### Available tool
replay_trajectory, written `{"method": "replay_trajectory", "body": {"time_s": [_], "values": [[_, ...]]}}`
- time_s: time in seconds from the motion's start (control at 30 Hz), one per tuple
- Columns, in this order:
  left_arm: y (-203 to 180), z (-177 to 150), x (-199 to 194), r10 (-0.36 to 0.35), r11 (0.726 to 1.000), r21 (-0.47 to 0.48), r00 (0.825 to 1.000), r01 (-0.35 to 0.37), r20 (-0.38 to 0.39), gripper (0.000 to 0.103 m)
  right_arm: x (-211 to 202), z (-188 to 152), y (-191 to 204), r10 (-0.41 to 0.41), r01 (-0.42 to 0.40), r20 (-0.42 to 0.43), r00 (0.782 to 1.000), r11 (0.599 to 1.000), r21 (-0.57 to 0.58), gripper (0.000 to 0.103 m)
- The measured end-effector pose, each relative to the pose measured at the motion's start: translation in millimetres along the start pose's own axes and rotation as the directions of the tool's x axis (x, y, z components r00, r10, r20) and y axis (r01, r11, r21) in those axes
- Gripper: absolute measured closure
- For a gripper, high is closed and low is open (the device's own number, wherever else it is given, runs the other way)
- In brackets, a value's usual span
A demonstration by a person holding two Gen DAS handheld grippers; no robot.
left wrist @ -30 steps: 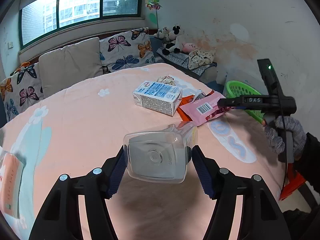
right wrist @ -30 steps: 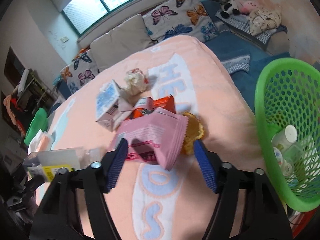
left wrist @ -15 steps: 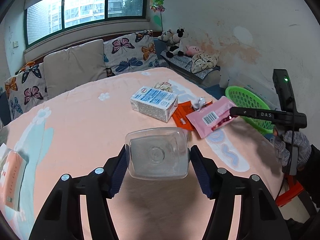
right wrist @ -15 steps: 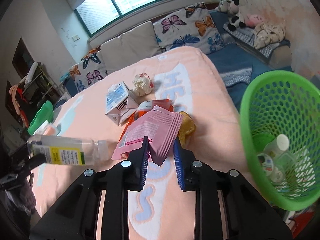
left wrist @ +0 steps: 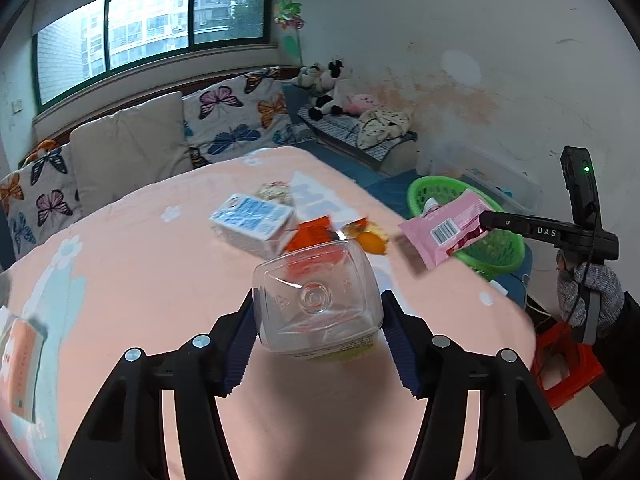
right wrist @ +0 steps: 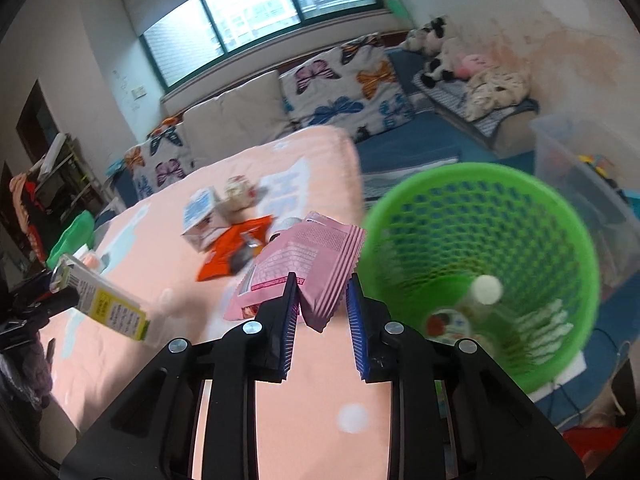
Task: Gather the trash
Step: 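Release the pink packet into the basket with the right gripper while the left carries the bottle over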
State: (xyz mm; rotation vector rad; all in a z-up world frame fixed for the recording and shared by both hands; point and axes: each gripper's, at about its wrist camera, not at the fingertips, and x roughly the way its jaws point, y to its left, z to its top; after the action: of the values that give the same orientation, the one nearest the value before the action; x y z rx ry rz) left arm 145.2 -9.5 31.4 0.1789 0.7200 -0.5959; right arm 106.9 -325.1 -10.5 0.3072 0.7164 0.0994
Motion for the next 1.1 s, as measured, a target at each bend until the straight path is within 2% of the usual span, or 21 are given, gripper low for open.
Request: {"method": "replay_trajectory", "body": {"time_s": [0.2, 0.33, 0.57, 0.6, 0.63, 0.7, 0.93, 1.1], "values": [[-35.6, 13.1, 8.8, -0.036, 0.999, 0.022, 0.999, 0.036, 0.001, 0.046, -20.2, 0.0, -48.5, -0.089, 0.088, 0.025, 0.996, 0.996, 0.034, 0.078], [-57.3, 21.7, 18.8, -0.061, 0.997, 0.036, 0.998, 0.061, -0.006, 0.046, -23.9, -1.0, -76.8, -0.173, 0.171, 0.034, 0.984, 0.984, 0.044, 0.078], [-95.4, 49.0, 34.9, -0.112, 0.992, 0.059, 0.994, 0.111, 0.006, 0.046, -13.4, -5.5, -120.8, -0.220, 0.219, -0.002, 0.975, 0.970, 0.104, 0.074], [-102.0, 55.3, 38.0, -0.123, 0.991, 0.061, 0.992, 0.122, 0.011, 0.046, -10.6, -7.1, -126.0, -0.224, 0.224, -0.012, 0.975, 0.968, 0.110, 0.072], [-106.9, 59.5, 39.6, -0.131, 0.990, 0.061, 0.991, 0.130, 0.015, 0.046, -9.8, -7.5, -129.8, -0.226, 0.226, -0.014, 0.974, 0.968, 0.113, 0.065], [-118.8, 71.9, 45.4, -0.151, 0.986, 0.069, 0.988, 0.149, 0.028, 0.046, -9.3, -9.6, -135.6, -0.236, 0.236, -0.014, 0.972, 0.964, 0.120, 0.057], [-154.5, 102.8, 71.4, -0.189, 0.979, 0.089, 0.981, 0.185, 0.044, 0.046, -23.9, -14.8, -143.5, -0.237, 0.234, 0.010, 0.971, 0.963, 0.136, 0.040], [-180.1, 117.9, 104.4, -0.215, 0.973, 0.086, 0.976, 0.212, 0.025, 0.046, -39.0, -18.3, -145.9, -0.221, 0.213, 0.038, 0.975, 0.966, 0.146, 0.036]]}}
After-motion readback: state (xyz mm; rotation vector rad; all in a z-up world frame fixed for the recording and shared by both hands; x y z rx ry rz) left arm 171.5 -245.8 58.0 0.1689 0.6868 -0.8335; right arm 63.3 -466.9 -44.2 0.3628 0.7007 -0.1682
